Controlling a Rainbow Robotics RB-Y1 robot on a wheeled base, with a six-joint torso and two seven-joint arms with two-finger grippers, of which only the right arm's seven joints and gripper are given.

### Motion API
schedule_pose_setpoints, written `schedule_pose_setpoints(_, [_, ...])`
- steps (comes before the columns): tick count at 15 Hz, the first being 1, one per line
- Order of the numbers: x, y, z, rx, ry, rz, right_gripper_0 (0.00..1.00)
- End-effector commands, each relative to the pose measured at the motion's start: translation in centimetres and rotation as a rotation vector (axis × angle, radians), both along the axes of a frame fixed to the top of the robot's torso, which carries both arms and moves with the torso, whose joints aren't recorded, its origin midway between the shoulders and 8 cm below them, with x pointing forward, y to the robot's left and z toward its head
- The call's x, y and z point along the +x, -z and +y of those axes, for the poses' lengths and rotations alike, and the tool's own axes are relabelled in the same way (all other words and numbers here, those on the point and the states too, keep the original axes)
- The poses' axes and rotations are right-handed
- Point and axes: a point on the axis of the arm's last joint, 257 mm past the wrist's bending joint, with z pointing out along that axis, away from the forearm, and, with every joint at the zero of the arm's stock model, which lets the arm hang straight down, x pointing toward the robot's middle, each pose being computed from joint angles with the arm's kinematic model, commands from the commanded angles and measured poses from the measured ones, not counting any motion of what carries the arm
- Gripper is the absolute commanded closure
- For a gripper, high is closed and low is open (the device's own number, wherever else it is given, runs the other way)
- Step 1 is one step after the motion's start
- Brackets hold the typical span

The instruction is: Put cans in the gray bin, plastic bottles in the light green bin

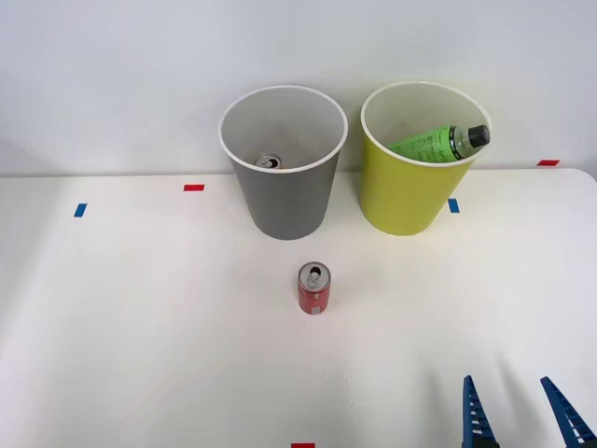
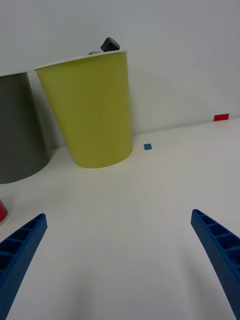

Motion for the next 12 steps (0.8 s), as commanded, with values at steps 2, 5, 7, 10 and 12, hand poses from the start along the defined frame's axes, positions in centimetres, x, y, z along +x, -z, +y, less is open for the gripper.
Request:
schedule_pose_setpoints(2, [0.00,0.00,0.00,0.000,0.000,0.000,0.00])
schedule_pose_setpoints(5, [0.00,0.00,0.00,0.000,0.000,0.000,0.00])
schedule_pose_setpoints(7, [0.00,0.00,0.00,0.000,0.000,0.000,0.00])
schedule_pose_setpoints(10, [0.00,0.00,0.00,0.000,0.000,0.000,0.00])
schedule_pose_setpoints(12, [0.00,0.00,0.00,0.000,0.000,0.000,0.00])
